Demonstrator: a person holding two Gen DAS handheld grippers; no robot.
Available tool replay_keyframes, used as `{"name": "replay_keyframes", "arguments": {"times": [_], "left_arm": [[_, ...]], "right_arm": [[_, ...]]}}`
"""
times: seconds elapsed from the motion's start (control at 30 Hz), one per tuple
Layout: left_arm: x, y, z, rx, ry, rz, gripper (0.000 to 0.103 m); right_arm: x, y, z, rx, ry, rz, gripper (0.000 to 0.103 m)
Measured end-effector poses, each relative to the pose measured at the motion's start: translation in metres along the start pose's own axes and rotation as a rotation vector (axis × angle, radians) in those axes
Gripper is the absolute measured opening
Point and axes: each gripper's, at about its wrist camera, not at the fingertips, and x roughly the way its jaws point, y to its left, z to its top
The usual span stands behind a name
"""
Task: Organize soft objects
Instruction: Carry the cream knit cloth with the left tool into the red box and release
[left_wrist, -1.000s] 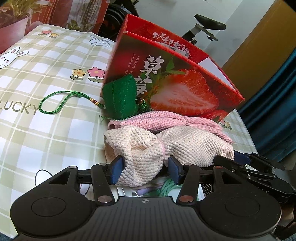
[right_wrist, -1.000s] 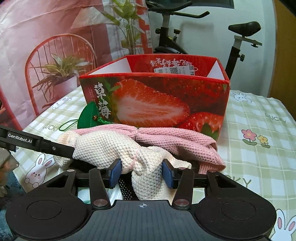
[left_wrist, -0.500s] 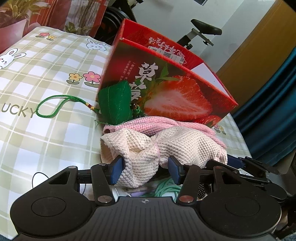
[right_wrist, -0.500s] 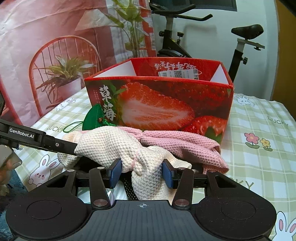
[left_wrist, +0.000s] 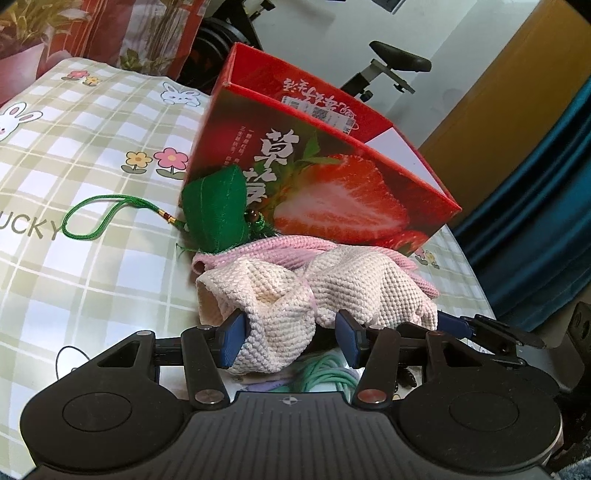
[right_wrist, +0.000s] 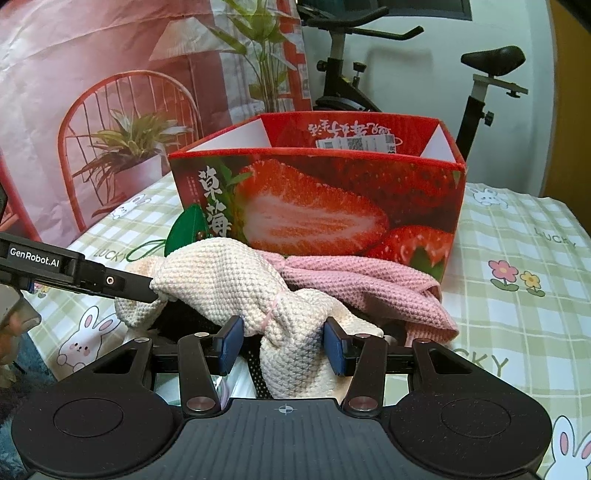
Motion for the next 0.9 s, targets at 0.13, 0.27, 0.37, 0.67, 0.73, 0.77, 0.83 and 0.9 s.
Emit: {"name": "replay_keyframes", "arguments": {"times": [0.13,0.27,0.37,0.67,0.73,0.77,0.83,0.9], "left_arm": [[0.0,-0.001,0.001,0.007,0.001,0.0,0.054],[0.002,0.002,0.001,0.001,0.003,-0.006,0.054],[0.001,0.005,0.002,-0.015,-0.004,-0.007,0.043],[-0.014,0.007,0.007,-0.009,-0.082,0.005,0.008],[-0.02,0.005,0.01,0.002,-0.107,-0.003,0.008],[-0.024,0.003,0.012,0.013,-0.122,-0.007,0.008],[-0.03,-0.001,0.015,0.035,-0.148,-0.013,0.008],[-0.038,-0.007,0.021,0.063,-0.178,-0.018,0.008]], "right_arm": [[0.0,0.0,-0.001,0.004,0.002,-0.001,0.043],[0.001,-0.001,-0.001,0.004,0.003,-0.001,0.044],[0.001,-0.001,0.0,0.003,0.0,-0.002,0.043],[-0.004,-0.001,0.003,-0.002,-0.03,-0.011,0.04],[-0.008,-0.002,0.005,-0.005,-0.049,-0.013,0.04],[-0.01,-0.003,0.007,-0.004,-0.06,-0.014,0.039],[-0.015,-0.005,0.012,-0.003,-0.083,-0.014,0.039],[-0.019,-0.005,0.016,-0.004,-0.105,-0.014,0.039]]}}
